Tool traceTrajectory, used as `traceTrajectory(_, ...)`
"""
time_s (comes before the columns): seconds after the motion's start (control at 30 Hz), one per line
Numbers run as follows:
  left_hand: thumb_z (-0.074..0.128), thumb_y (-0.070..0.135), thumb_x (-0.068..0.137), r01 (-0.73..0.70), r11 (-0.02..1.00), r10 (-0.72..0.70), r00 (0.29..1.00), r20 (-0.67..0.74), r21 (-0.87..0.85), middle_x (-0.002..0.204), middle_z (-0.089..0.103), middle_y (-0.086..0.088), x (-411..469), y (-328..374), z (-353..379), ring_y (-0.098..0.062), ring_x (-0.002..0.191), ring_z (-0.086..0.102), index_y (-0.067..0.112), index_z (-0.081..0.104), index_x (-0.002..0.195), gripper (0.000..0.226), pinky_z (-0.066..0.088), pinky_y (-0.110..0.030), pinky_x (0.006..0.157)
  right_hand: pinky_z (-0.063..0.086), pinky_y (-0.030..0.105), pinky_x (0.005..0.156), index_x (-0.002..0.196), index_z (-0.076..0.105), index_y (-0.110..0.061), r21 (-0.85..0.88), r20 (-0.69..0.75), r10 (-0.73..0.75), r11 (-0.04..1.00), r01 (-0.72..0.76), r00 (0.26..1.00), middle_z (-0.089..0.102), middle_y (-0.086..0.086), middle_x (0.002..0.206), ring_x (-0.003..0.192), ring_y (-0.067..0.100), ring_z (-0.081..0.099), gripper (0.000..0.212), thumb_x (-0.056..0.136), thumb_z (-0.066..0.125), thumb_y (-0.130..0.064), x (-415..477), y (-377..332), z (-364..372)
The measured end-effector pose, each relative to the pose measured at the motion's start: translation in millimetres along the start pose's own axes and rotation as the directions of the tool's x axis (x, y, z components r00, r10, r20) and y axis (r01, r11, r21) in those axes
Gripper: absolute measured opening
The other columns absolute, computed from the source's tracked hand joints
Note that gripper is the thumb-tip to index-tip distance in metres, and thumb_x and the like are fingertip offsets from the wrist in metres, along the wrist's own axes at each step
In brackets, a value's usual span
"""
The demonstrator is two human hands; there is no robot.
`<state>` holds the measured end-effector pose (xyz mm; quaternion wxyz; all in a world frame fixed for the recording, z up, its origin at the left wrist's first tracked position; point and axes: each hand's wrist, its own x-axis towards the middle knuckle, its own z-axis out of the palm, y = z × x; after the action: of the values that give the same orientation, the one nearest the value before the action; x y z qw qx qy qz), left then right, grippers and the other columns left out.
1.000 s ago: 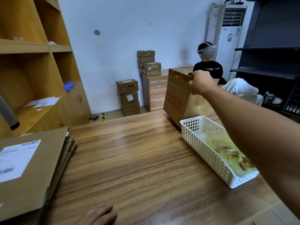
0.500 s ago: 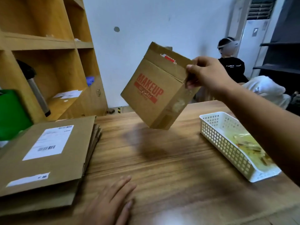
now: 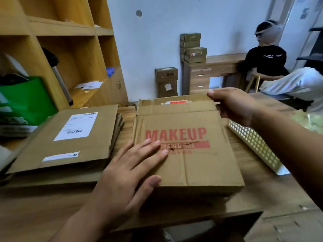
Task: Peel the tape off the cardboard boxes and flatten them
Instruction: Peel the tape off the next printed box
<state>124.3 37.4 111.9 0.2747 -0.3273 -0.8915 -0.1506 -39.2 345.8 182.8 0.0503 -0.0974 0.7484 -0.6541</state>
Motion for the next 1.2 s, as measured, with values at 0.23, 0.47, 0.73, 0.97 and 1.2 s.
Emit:
traceTrajectory(0.23, 0.021, 0.067, 0.102, 0.136, 0.991, -0.133, 0.971, 0.198, 0.003, 0.156, 0.038, 0.022, 17, -10, -1, 0.007, 0.148, 0.022, 0.045, 0.04, 0.149, 0.055, 0.021, -0.036, 0.124, 0.047, 0.017, 0.049, 0.105, 0.072, -0.02, -0.026, -0.08, 0.064, 0.997, -0.066, 0.995, 0.065, -0.008, 0.083, 0.055, 0.008, 0.051, 0.024, 0.105, 0.048, -0.018, 2, 32, 16)
traceTrajectory(0.47, 0.023, 0.066, 0.099, 0.175, 0.985, -0.17, 0.948, 0.27, 0.004, 0.157, 0.034, 0.025, 29, -37, -11, 0.005, 0.147, 0.021, 0.049, 0.041, 0.148, 0.055, 0.019, -0.032, 0.121, 0.059, 0.029, 0.072, 0.124, 0.064, -0.017, 0.185, -0.19, 0.077, 0.982, -0.041, 0.979, 0.069, 0.006, 0.112, 0.085, 0.014, 0.073, 0.026, 0.102, 0.051, -0.01, -24, 63, 17)
traceTrajectory(0.73, 0.042, 0.013, 0.103, 0.208, 0.974, -0.184, 0.957, 0.225, -0.088, 0.149, 0.049, 0.017, 43, -41, -7, 0.005, 0.143, 0.035, 0.031, 0.054, 0.143, 0.046, 0.02, -0.023, 0.123, 0.059, 0.025, 0.084, 0.095, 0.072, -0.01, 0.175, -0.276, -0.037, 0.981, 0.088, 0.961, 0.074, 0.005, 0.093, 0.089, 0.015, 0.069, 0.032, 0.096, 0.048, 0.01, -87, 104, 37)
traceTrajectory(0.97, 0.048, 0.002, 0.1, 0.268, 0.954, -0.244, 0.955, 0.168, -0.136, 0.133, 0.052, 0.032, 63, -18, 2, 0.02, 0.128, 0.04, 0.033, 0.065, 0.132, 0.047, 0.032, -0.003, 0.103, 0.056, 0.019, 0.074, 0.099, 0.069, -0.012, 0.167, -0.202, -0.09, 0.978, 0.124, 0.975, 0.077, 0.003, 0.098, 0.089, 0.011, 0.072, 0.028, 0.099, 0.049, 0.008, -117, 124, 62)
traceTrajectory(1.2, 0.043, 0.039, 0.105, 0.185, 0.978, -0.166, 0.97, 0.18, -0.096, 0.132, 0.042, 0.041, 82, 4, 14, 0.037, 0.12, 0.027, 0.038, 0.056, 0.14, 0.037, 0.022, 0.007, 0.093, 0.055, 0.02, 0.075, 0.099, 0.056, -0.019, 0.25, -0.326, -0.182, 0.93, 0.27, 0.928, 0.072, 0.003, 0.106, 0.091, 0.014, 0.071, 0.035, 0.096, 0.044, 0.014, -108, 130, 71)
